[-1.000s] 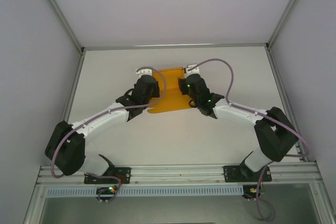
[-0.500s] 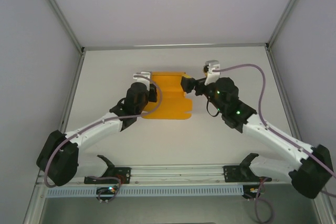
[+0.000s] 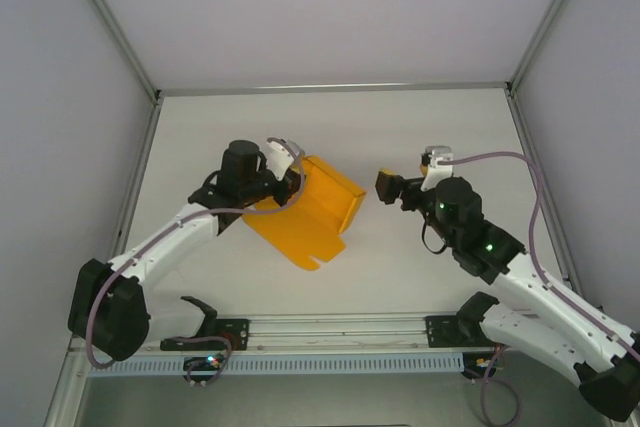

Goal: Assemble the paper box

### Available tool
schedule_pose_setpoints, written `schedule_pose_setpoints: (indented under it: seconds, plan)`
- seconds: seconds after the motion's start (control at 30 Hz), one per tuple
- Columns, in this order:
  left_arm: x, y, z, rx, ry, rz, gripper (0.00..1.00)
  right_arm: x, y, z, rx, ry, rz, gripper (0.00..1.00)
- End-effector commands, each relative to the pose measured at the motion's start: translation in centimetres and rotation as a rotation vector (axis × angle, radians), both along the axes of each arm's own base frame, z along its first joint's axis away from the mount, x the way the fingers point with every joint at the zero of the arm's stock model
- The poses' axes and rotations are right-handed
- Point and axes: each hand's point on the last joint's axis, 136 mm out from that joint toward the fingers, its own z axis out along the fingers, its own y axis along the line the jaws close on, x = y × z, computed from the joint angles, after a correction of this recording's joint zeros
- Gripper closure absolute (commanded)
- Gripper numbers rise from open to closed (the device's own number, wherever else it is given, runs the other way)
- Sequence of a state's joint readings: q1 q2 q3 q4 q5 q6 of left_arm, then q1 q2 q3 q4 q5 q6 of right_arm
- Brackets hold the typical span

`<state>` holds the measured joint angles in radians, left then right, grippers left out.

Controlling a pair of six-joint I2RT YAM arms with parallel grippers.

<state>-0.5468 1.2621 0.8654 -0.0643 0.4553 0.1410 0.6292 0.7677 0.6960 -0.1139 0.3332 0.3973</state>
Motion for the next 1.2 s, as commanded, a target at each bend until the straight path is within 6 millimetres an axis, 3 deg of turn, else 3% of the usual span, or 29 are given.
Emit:
schedule_pose_setpoints:
  seconds: [0.0, 0.13, 0.27, 0.37, 0.6, 0.83, 1.0, 1.17]
  plan:
    - [-3.3, -0.4, -1.7, 0.109, 0.071, -0.235, 1.00, -0.9, -2.4, -2.0, -0.058, 0.069, -0.094, 0.00]
    - [-3.8, -0.2, -4.2, 0.271, 0.184, -0.352, 1.00, -1.7, -3.2, -2.7, -0.087, 0.094, -0.104, 0.00]
    - [-1.7, -0.9, -7.3, 0.527, 0.223, -0.337, 1.00, -2.1, -4.4, -3.0, -0.127, 0.101, -0.138, 0.00]
    - [-0.7, -1.7, -10.9, 0.725, 0.179, -0.376, 1.00, -2.4, -5.1, -3.2, -0.139, 0.107, -0.159, 0.00]
    - [2.0, -2.5, -17.1, 1.018, 0.192, -0.356, 1.00, -2.7, -5.5, -3.7, -0.145, 0.108, -0.163, 0.01]
    - [3.2, -4.3, -22.5, 1.197, -0.031, -0.316, 1.00, -2.9, -6.0, -3.9, -0.155, 0.104, -0.174, 0.00]
    - [3.1, -5.3, -24.6, 1.185, -0.144, -0.287, 1.00, -3.0, -6.2, -3.9, -0.154, 0.100, -0.176, 0.01]
    - [3.6, -5.9, -22.9, 1.119, -0.135, -0.256, 0.98, -3.1, -6.1, -4.1, -0.155, 0.110, -0.169, 0.00]
